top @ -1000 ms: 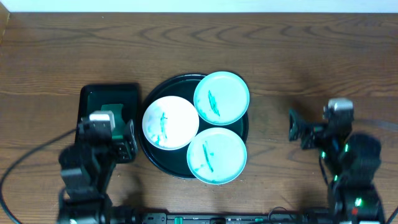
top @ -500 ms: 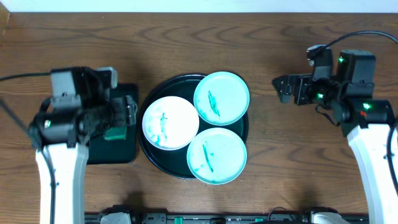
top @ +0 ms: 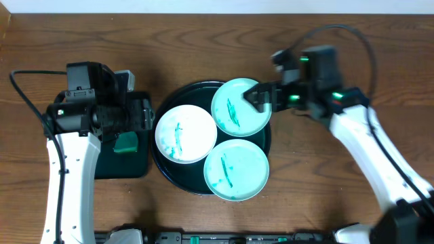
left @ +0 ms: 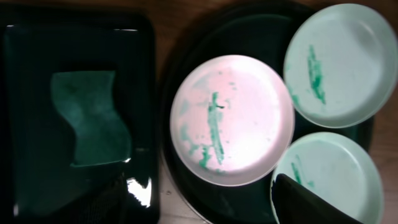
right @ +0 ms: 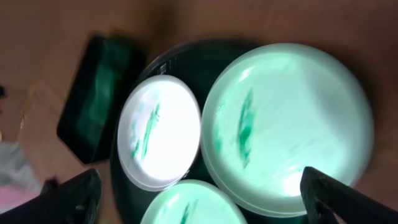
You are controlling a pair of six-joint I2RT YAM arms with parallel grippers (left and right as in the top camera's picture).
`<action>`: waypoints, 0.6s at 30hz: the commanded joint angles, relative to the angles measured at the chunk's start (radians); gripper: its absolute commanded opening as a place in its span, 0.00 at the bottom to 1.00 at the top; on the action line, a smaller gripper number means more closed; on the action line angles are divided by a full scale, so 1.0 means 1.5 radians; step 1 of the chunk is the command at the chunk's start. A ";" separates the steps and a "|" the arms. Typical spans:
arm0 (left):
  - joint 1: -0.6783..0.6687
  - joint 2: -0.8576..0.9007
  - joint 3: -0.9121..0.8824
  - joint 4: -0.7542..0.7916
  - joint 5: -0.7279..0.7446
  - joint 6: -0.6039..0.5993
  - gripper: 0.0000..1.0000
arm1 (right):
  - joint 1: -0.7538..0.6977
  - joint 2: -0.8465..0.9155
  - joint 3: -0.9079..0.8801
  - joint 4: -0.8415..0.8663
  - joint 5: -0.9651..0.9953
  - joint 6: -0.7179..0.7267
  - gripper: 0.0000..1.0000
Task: Clean dirty plates on tray and stack at the side
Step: 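Move the right gripper over the tray toward the plates' edges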
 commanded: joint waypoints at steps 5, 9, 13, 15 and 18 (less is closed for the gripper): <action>-0.002 0.003 0.011 -0.011 -0.163 -0.064 0.75 | 0.126 0.189 0.213 -0.146 0.104 0.052 0.99; -0.002 0.007 0.011 -0.017 -0.273 -0.159 0.75 | 0.165 0.256 0.245 -0.164 0.136 0.118 0.56; -0.002 0.013 0.011 -0.020 -0.309 -0.188 0.75 | 0.191 0.290 0.245 -0.163 0.149 0.145 0.29; -0.002 0.019 0.011 -0.020 -0.309 -0.189 0.75 | 0.204 0.303 0.245 -0.167 0.181 0.159 0.30; -0.002 0.030 0.011 -0.022 -0.311 -0.189 0.75 | 0.217 0.323 0.245 -0.177 0.222 0.184 0.32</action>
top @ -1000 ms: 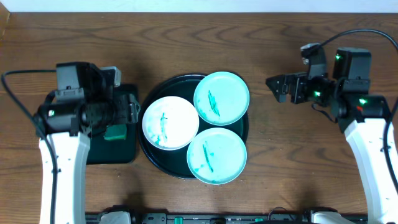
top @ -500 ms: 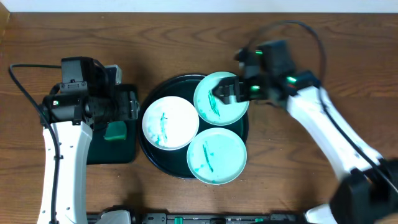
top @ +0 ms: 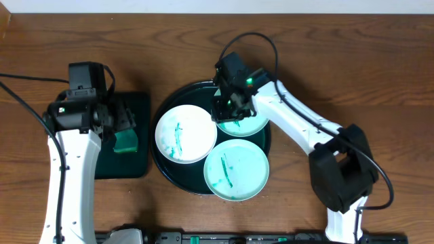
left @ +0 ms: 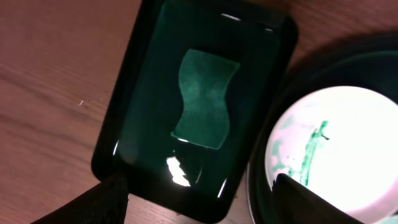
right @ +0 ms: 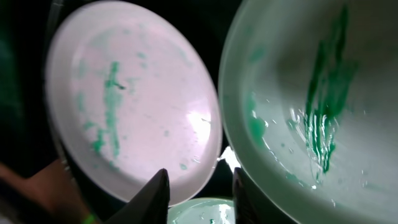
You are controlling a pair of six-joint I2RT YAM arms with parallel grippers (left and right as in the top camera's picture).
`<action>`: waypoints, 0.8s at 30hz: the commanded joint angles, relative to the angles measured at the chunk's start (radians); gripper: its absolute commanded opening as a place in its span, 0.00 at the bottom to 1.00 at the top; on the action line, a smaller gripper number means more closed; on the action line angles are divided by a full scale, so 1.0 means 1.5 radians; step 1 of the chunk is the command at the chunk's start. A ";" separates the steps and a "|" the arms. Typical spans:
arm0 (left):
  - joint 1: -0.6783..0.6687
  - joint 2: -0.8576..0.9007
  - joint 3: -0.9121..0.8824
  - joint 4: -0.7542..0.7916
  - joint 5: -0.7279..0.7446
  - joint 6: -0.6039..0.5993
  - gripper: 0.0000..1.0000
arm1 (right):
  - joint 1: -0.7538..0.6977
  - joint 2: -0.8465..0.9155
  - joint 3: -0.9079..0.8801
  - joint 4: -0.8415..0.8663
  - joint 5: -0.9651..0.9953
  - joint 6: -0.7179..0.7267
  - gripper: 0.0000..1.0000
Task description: Clean dirty plates on tray and stack at the side
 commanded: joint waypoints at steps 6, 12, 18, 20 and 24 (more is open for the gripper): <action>0.001 0.051 0.011 -0.005 -0.053 -0.024 0.74 | 0.034 0.071 0.011 0.005 0.066 0.061 0.33; 0.001 0.080 0.011 -0.004 -0.053 -0.024 0.75 | 0.046 0.094 0.011 0.012 0.070 0.061 0.31; 0.001 0.091 0.011 -0.004 -0.053 -0.024 0.74 | 0.047 0.107 0.011 0.022 0.078 0.066 0.28; 0.001 0.091 0.011 -0.003 -0.053 -0.023 0.74 | 0.047 0.107 0.011 0.024 0.081 0.066 0.27; 0.001 0.091 0.011 0.002 -0.053 -0.024 0.75 | 0.042 0.102 0.040 0.003 0.099 0.033 0.30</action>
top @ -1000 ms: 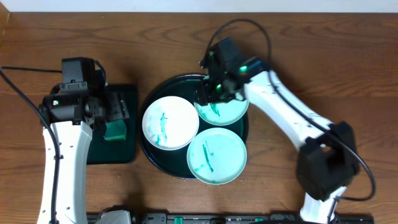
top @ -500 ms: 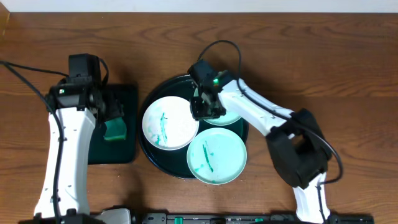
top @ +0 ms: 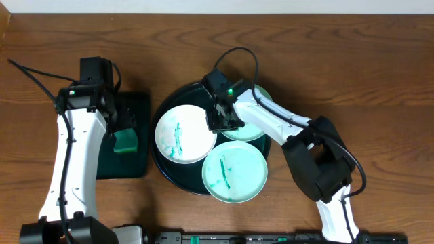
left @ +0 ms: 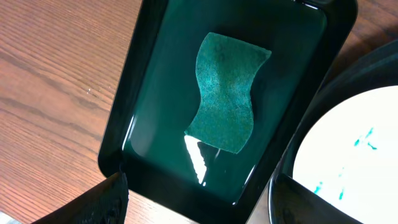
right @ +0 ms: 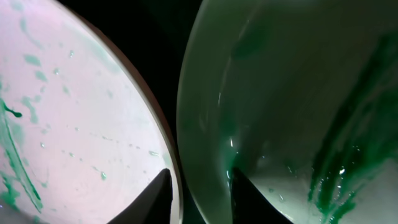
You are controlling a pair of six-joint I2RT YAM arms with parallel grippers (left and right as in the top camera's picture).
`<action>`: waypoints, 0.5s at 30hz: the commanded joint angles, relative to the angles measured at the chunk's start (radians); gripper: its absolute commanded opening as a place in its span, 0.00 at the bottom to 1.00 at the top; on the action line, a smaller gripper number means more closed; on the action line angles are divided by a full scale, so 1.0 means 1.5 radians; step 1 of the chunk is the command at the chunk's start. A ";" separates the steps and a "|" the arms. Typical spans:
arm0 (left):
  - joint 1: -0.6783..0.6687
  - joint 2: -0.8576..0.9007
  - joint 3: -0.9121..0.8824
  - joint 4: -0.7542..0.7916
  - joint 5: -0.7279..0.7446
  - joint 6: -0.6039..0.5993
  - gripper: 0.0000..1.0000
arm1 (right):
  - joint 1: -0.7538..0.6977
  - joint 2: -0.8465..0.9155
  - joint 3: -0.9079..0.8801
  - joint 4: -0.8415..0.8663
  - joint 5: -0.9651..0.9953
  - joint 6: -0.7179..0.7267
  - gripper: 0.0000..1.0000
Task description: Clean dirty plates on tray and stack at the side
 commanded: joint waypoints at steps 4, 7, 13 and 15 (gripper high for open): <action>0.001 0.004 0.011 0.002 -0.009 -0.011 0.75 | 0.002 0.006 0.088 -0.075 0.054 -0.053 0.34; 0.001 0.004 0.011 0.003 -0.009 -0.011 0.75 | 0.003 0.003 0.133 -0.130 0.061 -0.070 0.36; 0.001 0.004 0.011 0.005 -0.009 -0.011 0.74 | 0.014 0.005 0.151 -0.187 0.009 -0.065 0.33; 0.001 0.004 0.011 0.004 -0.009 -0.011 0.74 | 0.022 0.005 0.141 -0.189 0.008 -0.048 0.31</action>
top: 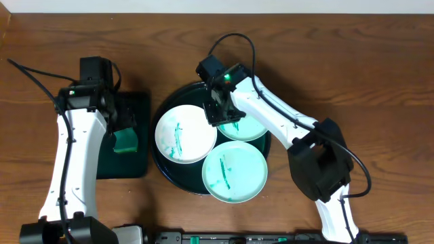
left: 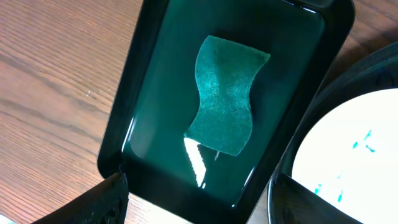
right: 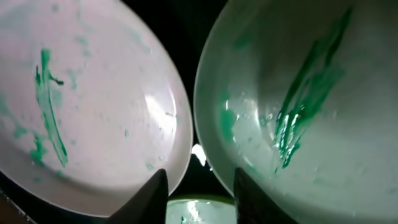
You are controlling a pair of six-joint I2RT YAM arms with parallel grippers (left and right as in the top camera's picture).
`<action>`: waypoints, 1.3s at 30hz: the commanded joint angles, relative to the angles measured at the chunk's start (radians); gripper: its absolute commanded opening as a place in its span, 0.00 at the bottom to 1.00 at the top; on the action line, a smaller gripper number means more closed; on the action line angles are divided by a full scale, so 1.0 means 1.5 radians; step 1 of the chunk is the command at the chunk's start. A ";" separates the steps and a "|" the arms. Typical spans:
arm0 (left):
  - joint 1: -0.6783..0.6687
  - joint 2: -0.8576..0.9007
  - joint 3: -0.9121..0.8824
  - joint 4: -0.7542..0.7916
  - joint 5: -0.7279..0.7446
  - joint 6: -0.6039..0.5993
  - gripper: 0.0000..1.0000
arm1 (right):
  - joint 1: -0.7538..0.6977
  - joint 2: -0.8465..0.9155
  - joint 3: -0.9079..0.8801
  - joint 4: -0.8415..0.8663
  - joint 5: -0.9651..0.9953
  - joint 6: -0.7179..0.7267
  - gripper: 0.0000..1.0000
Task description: Clean dirty plates on tray and stack at the side
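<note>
Three green-smeared plates lie on the round dark tray [top: 190, 93]: a white plate [top: 184, 133] at left, a mint plate [top: 249, 127] at back right and another mint plate [top: 235, 171] in front. My right gripper [top: 220, 113] hangs open, its jaws a narrow gap apart, over the space between the white plate [right: 87, 106] and the back mint plate [right: 311, 112]; nothing sits between its fingers [right: 200, 199]. A green sponge [left: 225, 93] lies in the black rectangular tray [left: 155, 74]. My left gripper [left: 199, 205] is wide open above that tray's near edge.
The rectangular sponge tray [top: 108, 169] sits directly left of the round tray, almost touching it. Bare wooden table [top: 352, 41] stretches to the right of and behind the round tray. Cables trail from both arms across the table.
My right gripper sits a little farther back from the back mint plate's rim, showing more of both plates. The left gripper and all plates are where they were.
First my right gripper was wide open right of the round tray, and my left looked down on sponge and plates. Then the right, jaws narrowed, hung between the white and back mint plates, the left over the sponge tray. It then sat close to the mint rim, and now slightly off.
</note>
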 commanded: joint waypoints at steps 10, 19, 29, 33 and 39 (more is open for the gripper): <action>0.001 0.004 0.011 0.000 -0.009 -0.011 0.74 | 0.058 0.002 -0.069 0.045 0.040 0.088 0.27; 0.001 0.004 0.011 0.000 -0.009 -0.011 0.74 | 0.059 0.012 -0.098 0.085 0.042 0.090 0.26; 0.001 0.019 0.010 0.000 -0.009 0.008 0.74 | 0.047 0.039 -0.098 0.124 0.034 0.090 0.18; 0.001 0.020 0.010 -0.001 -0.009 0.009 0.74 | 0.033 0.040 -0.098 0.150 0.035 0.081 0.01; 0.016 0.021 -0.011 0.013 -0.007 0.025 0.74 | 0.024 0.050 -0.098 0.164 0.002 0.044 0.01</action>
